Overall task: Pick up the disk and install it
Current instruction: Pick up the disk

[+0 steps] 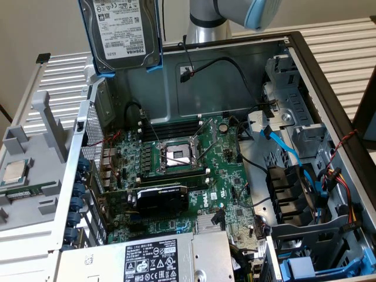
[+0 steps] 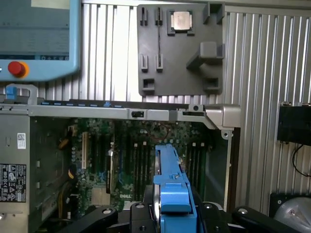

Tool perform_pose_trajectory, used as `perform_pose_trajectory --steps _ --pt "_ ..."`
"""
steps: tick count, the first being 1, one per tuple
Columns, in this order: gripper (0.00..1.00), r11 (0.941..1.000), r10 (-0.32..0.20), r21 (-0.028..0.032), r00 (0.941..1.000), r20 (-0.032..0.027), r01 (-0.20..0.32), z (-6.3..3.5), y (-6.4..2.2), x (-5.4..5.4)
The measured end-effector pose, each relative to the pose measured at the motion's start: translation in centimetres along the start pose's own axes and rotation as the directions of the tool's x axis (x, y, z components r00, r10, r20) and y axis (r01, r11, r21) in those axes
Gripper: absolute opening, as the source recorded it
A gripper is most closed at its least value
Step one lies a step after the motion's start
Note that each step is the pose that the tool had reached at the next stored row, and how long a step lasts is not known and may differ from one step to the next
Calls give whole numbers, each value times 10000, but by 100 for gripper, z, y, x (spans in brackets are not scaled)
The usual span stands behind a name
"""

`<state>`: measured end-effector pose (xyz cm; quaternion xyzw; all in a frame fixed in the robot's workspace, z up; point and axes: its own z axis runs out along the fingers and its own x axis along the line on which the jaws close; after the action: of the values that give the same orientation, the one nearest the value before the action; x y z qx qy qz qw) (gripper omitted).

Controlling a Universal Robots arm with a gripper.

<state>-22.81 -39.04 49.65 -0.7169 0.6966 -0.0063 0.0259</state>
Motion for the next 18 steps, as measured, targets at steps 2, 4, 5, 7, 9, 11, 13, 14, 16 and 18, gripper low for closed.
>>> perform_pose_trajectory --steps 2,4,5,7,9,11,13,14,16,18 --pt "37 10000 1 0 10000 0 -1 0 -21 33" --pt "37 10000 2 0 10000 -1 -2 0 -39 65" --pt "37 10000 7 0 10000 0 -7 0 -44 79" --pt "37 10000 18 1 10000 0 -18 0 -53 101" --pt "37 10000 35 2 10000 -1 -35 0 -60 119" --pt "37 10000 52 2 10000 -4 -52 0 -68 133" --pt "37 10000 69 2 10000 -18 -69 0 -76 143" --pt "37 10000 78 1 10000 -35 -78 -1 -80 147" --pt "37 10000 93 3 9999 -105 -93 0 -87 150" --pt "37 9999 103 9 9998 -183 -103 0 -96 153"
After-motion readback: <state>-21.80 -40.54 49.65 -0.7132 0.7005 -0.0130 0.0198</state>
